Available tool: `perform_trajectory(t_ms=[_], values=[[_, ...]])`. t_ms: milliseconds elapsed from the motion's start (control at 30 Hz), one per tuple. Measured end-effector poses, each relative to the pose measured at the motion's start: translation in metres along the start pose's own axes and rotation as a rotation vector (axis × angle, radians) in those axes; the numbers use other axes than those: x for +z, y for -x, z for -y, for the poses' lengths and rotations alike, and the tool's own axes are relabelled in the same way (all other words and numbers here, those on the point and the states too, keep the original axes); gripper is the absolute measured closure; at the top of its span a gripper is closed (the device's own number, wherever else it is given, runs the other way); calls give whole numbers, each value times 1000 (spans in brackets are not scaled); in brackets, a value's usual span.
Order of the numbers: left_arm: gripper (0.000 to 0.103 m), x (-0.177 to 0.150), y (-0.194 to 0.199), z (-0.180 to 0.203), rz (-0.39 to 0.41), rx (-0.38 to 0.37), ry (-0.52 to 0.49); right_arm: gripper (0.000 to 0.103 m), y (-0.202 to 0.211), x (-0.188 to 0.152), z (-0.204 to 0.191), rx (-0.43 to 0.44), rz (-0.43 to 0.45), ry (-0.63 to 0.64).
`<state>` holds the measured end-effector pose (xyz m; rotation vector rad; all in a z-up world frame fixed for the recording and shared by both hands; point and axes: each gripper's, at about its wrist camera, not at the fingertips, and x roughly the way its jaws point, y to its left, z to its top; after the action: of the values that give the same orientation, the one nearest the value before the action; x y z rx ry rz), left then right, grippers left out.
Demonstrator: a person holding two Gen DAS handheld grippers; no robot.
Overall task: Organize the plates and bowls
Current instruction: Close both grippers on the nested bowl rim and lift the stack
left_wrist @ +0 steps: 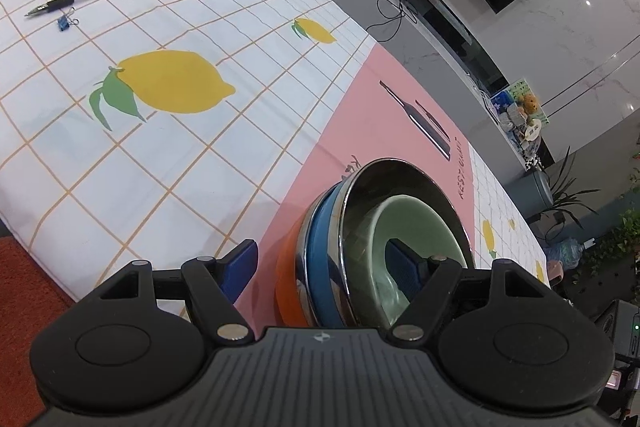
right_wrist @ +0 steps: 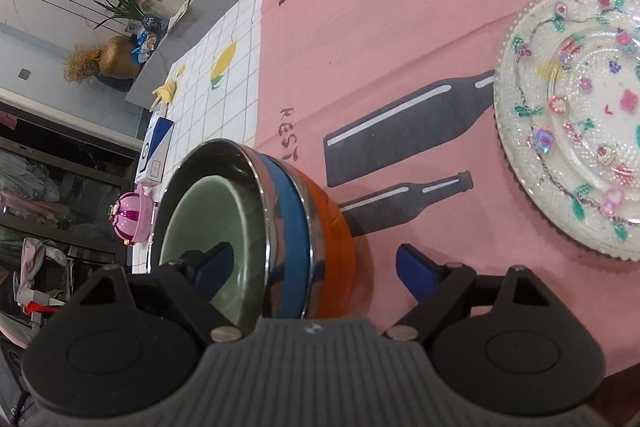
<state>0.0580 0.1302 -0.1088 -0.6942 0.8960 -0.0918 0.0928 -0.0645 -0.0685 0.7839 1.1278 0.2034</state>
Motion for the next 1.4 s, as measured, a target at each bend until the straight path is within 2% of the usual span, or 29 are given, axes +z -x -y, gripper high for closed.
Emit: perform_trajectory(t_ms=[200, 300, 367, 467, 533, 767, 967, 1400], values=[[25, 0, -8, -5, -20, -13, 19, 24, -3, 3, 1, 11, 0, 10], [28, -1, -12, -5, -26, -5, 16, 33, -5, 4, 3, 5, 2, 5], [40, -1, -15, -6, -38, -13, 20, 38, -6, 5, 5, 10, -5, -9], [47, -2, -15, -6, -44, -25, 26, 48, -5, 4, 10, 53, -13, -25], [48, -2, -14, -4, -43, -13, 10, 49, -5, 4, 8, 60, -9, -19], [49, -3, -10, 1, -26, -3, -14, 54, -2, 0, 3, 42, 10, 18], [49, -4, 4, 16, -6, -2, -44, 54, 12, 0, 0, 71, 26, 13], [50, -29, 11, 75, -27, -57, -120, 54, 82, 0, 27, 74, 107, -13]])
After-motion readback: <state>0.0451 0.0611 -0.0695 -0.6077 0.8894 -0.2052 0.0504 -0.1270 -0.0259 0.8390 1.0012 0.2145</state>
